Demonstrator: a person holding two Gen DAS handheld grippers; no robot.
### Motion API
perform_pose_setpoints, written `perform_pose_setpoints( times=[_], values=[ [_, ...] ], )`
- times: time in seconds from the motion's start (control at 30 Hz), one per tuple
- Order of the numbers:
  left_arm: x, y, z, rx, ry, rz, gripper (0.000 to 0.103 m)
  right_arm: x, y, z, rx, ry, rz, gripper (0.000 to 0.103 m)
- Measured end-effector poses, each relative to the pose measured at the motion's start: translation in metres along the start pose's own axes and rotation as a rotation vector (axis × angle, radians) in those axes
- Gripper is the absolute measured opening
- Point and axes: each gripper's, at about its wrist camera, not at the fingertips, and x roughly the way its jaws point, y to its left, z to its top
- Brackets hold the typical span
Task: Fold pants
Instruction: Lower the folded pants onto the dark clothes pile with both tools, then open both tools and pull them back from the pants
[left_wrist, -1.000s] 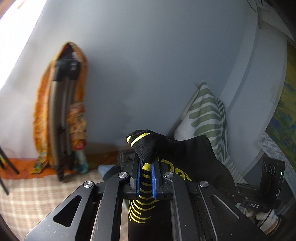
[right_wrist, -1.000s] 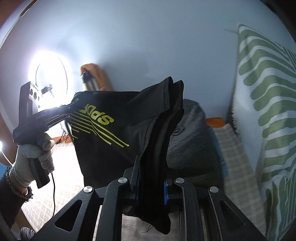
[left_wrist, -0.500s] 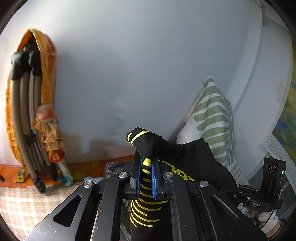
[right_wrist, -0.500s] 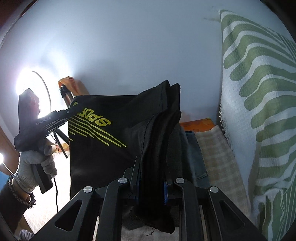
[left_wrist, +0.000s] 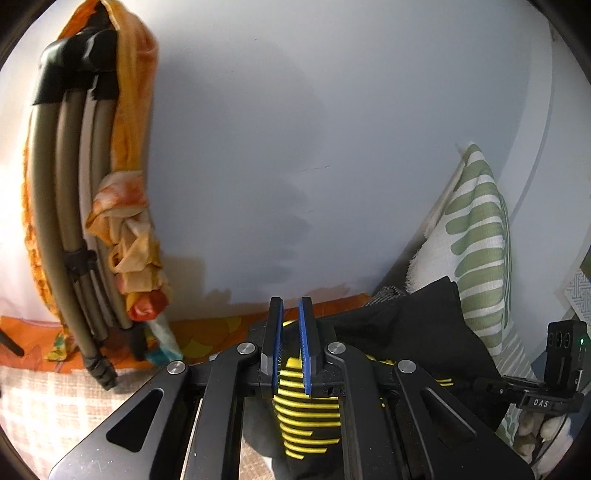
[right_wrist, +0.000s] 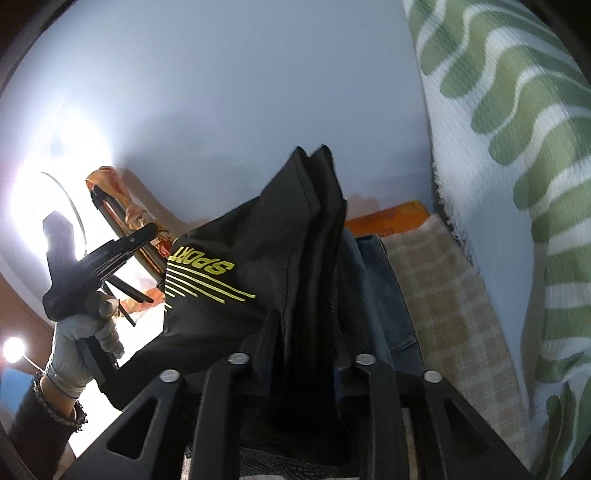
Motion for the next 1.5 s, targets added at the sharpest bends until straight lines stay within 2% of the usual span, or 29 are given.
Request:
perform_pose_setpoints(
  times=[0.1, 0.3, 0.33, 0.37, 0.43, 0.53, 0.6, 0.7, 0.77, 0.93, 1.27, 1.5],
  values=[
    [-0.005, 0.002, -0.002, 0.012, 0.015, 0.002, 0.009, -0.001, -0.005, -0.001, 0.025, 0.0, -0.018, 0.038],
    [-0.02, 0.001, -0.006, 0.03, 0.042, -0.015, 0.015, -0.012, 0.005, -0.007, 0.008, -0.012, -0.065, 0.044],
    [-0.023, 0.0, -0.008, 0.038, 0.044, -0.017, 0.024, -0.015, 0.008, -0.008, 0.003, -0.017, -0.079, 0.046],
    [-0.028, -0.002, -0.009, 0.049, 0.048, -0.015, 0.041, -0.017, 0.01, -0.009, 0.001, -0.021, -0.088, 0.051],
    [-0.034, -0.006, -0.012, 0.06, 0.049, -0.011, 0.054, -0.023, 0.014, -0.01, -0.008, -0.033, -0.107, 0.055],
    [-0.046, -0.011, -0.017, 0.081, 0.057, -0.017, 0.057, -0.032, 0.023, -0.013, -0.019, -0.054, -0.132, 0.063],
    [-0.054, -0.015, -0.02, 0.089, 0.066, -0.016, 0.063, -0.039, 0.029, -0.015, -0.02, -0.066, -0.145, 0.07],
    [-0.067, -0.021, -0.024, 0.096, 0.072, -0.019, 0.068, -0.05, 0.038, -0.018, -0.031, -0.083, -0.164, 0.074],
    [-0.076, -0.026, -0.026, 0.106, 0.074, -0.004, 0.076, -0.058, 0.044, -0.021, -0.039, -0.094, -0.179, 0.078],
    [-0.099, -0.039, -0.034, 0.143, 0.071, 0.001, 0.08, -0.076, 0.059, -0.03, -0.072, -0.136, -0.213, 0.086],
    [-0.148, -0.059, -0.051, 0.189, 0.047, 0.002, 0.081, -0.106, 0.087, -0.054, -0.091, -0.183, -0.272, 0.101],
    [-0.187, -0.067, -0.065, 0.207, 0.018, -0.003, 0.082, -0.123, 0.109, -0.073, -0.076, -0.22, -0.295, 0.103]
  ],
)
